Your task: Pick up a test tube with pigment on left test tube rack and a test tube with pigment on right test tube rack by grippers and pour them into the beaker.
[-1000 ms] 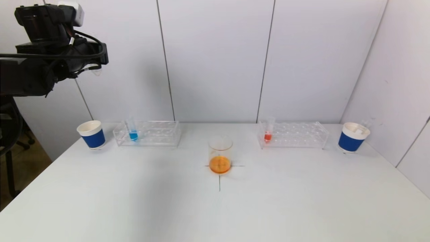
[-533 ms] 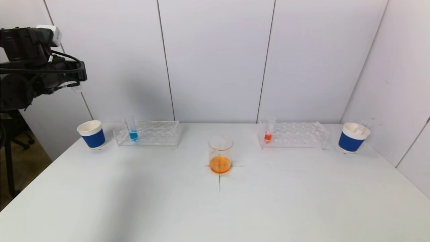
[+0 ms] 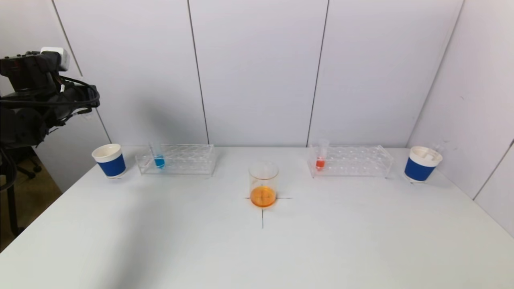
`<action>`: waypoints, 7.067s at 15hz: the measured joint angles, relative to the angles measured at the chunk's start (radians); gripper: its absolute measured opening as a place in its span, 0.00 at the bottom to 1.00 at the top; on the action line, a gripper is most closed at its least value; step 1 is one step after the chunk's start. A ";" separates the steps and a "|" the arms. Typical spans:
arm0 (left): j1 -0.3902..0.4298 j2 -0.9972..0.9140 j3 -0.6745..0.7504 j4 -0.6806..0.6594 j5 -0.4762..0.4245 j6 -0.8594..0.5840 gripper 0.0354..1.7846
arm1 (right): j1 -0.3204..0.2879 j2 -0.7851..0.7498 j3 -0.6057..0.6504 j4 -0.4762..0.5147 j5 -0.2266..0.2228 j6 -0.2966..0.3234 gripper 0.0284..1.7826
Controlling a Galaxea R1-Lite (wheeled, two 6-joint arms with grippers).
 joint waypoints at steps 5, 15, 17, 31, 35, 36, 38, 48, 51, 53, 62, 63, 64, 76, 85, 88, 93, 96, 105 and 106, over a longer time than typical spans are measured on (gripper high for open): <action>0.005 0.072 0.016 -0.050 0.001 -0.001 0.24 | 0.000 0.000 0.000 0.000 0.000 0.000 0.99; 0.024 0.196 0.048 -0.159 0.000 -0.013 0.24 | 0.000 0.000 0.000 0.000 0.000 0.001 0.99; 0.024 0.207 0.051 -0.159 -0.006 -0.025 0.24 | 0.000 0.000 0.000 0.000 0.000 0.000 0.99; 0.026 0.256 0.153 -0.316 -0.018 -0.027 0.24 | 0.000 0.000 0.000 0.000 0.000 0.000 0.99; 0.026 0.266 0.159 -0.319 -0.018 -0.027 0.24 | 0.000 0.000 0.000 0.000 0.000 0.000 0.99; 0.026 0.267 0.160 -0.319 -0.019 -0.027 0.24 | 0.000 0.000 0.000 0.000 0.000 0.000 0.99; 0.027 0.269 0.160 -0.319 -0.021 -0.027 0.24 | 0.000 0.000 0.000 0.000 0.000 0.000 0.99; 0.028 0.273 0.162 -0.319 -0.027 -0.041 0.24 | 0.000 0.000 0.000 0.000 0.000 0.001 0.99; 0.028 0.273 0.162 -0.319 -0.027 -0.041 0.29 | 0.000 0.000 0.000 0.000 0.000 0.000 0.99; 0.029 0.273 0.164 -0.319 -0.027 -0.041 0.40 | 0.000 0.000 0.000 0.000 0.000 0.001 0.99; 0.029 0.268 0.169 -0.344 -0.029 -0.043 0.98 | 0.000 0.000 0.000 0.000 0.000 0.001 0.99; 0.029 0.264 0.169 -0.343 -0.031 -0.042 0.99 | 0.000 0.000 0.000 0.000 0.000 0.001 0.99; 0.029 0.256 0.169 -0.343 -0.037 -0.042 0.99 | 0.000 0.000 0.000 0.000 0.000 0.001 0.99; -0.110 -0.113 0.438 -0.315 -0.111 -0.038 0.99 | 0.000 0.000 0.000 0.000 0.000 0.000 0.99; -0.165 -0.567 0.817 -0.277 -0.112 -0.035 0.99 | 0.000 0.000 0.000 0.000 0.000 0.000 0.99; -0.166 -0.749 0.954 -0.228 -0.124 -0.036 0.99 | 0.000 0.000 0.000 0.000 0.000 0.001 0.99; -0.167 -1.043 1.108 -0.056 -0.159 -0.043 0.99 | 0.000 0.000 0.000 0.000 0.000 0.000 0.99; -0.167 -1.200 1.151 0.087 -0.184 -0.073 0.99 | 0.000 0.000 0.000 0.000 0.000 0.001 0.99; -0.169 -1.652 1.172 0.539 -0.234 -0.137 0.99 | 0.000 0.000 0.000 0.000 0.000 0.000 0.99; -0.170 -1.680 1.184 0.563 -0.220 -0.138 0.99 | 0.000 0.000 0.000 0.000 0.000 0.000 0.99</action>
